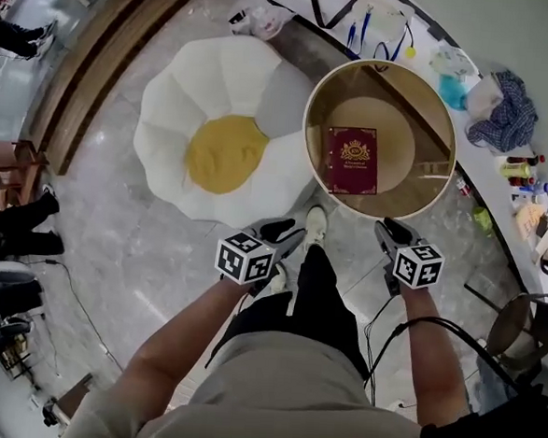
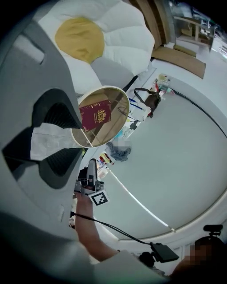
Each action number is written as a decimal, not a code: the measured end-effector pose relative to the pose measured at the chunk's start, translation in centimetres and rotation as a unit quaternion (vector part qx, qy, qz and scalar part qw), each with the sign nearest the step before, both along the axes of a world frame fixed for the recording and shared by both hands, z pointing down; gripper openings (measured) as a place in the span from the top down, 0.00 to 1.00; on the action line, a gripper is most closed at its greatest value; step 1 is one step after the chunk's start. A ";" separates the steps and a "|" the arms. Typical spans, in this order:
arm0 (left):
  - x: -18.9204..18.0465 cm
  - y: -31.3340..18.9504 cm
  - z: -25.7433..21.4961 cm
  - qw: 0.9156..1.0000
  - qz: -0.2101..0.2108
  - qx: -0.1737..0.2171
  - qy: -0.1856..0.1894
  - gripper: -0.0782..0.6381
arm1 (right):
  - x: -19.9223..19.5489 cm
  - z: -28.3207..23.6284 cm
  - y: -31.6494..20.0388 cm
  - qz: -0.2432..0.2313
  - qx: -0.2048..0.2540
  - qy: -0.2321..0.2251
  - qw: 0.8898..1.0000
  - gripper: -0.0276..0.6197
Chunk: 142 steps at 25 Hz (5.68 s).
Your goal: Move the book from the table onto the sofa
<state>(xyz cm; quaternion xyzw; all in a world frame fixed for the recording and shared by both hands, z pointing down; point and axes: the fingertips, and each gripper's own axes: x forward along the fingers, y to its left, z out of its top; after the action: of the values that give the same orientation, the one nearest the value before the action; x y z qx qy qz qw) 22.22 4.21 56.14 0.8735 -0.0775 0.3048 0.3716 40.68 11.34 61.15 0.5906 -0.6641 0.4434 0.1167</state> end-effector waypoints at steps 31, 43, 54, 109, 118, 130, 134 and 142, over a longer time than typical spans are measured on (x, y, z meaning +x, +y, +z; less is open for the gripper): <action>15.3 -10.7 26.9 0.984 -0.087 -0.151 -0.023 0.57 | 8.2 21.1 -13.9 0.075 -0.053 -0.142 0.986 0.75; -2.9 -17.4 23.5 0.971 -0.216 -0.098 -0.008 0.57 | -9.4 18.1 -23.0 -0.076 -0.020 -0.151 0.985 0.75; -21.1 -22.2 31.7 0.935 -0.345 -0.077 -0.031 0.57 | -27.6 27.4 -30.6 -0.189 -0.033 -0.159 0.969 0.75; -29.0 -8.6 -4.9 0.980 -0.195 -0.006 0.039 0.88 | -36.1 -7.7 -14.9 -0.283 -0.007 -0.095 0.954 0.94; -28.9 -4.8 -16.1 0.984 -0.155 0.033 0.083 0.88 | -38.2 -17.3 -11.9 -0.287 0.056 -0.082 0.953 0.94; -30.9 -1.8 -22.3 0.987 -0.091 0.095 0.093 0.88 | -42.1 -25.0 -9.6 -0.291 0.115 -0.057 0.948 0.94; -32.0 -1.0 -22.7 0.987 -0.080 0.098 0.098 0.88 | -43.7 -26.2 -8.9 -0.300 0.127 -0.045 0.945 0.94; -33.9 0.3 -22.6 0.987 -0.069 0.093 0.107 0.88 | -46.7 -27.4 -7.2 -0.329 0.149 0.007 0.933 0.94</action>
<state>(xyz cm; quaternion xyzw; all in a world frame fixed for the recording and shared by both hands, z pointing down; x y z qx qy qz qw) -11.63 4.48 33.51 0.9244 -0.1255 0.1741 0.3152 -6.03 4.17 33.79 0.3529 -0.8786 0.2720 0.1719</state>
